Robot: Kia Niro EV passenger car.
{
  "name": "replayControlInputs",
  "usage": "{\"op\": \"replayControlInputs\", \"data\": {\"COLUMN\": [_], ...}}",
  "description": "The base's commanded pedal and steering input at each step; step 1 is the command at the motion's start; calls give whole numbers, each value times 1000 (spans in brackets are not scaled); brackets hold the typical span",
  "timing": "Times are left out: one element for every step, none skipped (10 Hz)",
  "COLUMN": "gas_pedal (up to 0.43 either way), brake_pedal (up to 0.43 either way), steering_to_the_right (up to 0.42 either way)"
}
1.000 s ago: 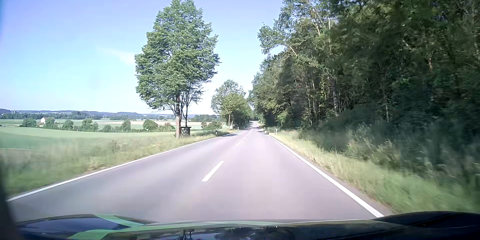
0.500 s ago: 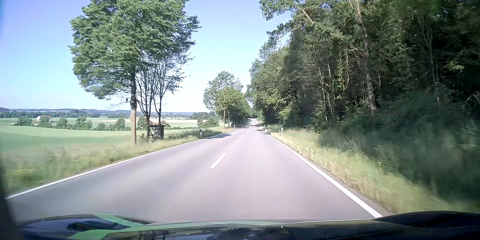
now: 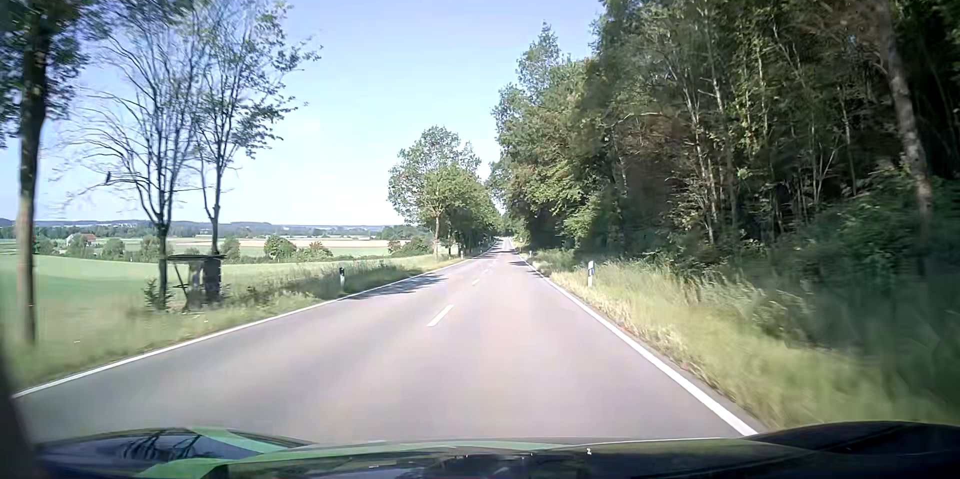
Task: Follow the waypoints while adhering to traffic rules and regulations
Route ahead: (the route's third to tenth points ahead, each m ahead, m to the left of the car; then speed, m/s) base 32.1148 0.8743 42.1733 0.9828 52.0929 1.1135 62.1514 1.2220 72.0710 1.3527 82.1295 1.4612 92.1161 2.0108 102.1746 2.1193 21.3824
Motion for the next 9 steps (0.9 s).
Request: {"op": "replayControlInputs", "data": {"gas_pedal": [197, 189, 189, 189, 189, 189, 189, 189, 197], "brake_pedal": [0, 0, 0, 0, 0, 0, 0, 0, 0], "steering_to_the_right": [1, 1, 1, 0, 0, 0, 0, -1, -1]}}
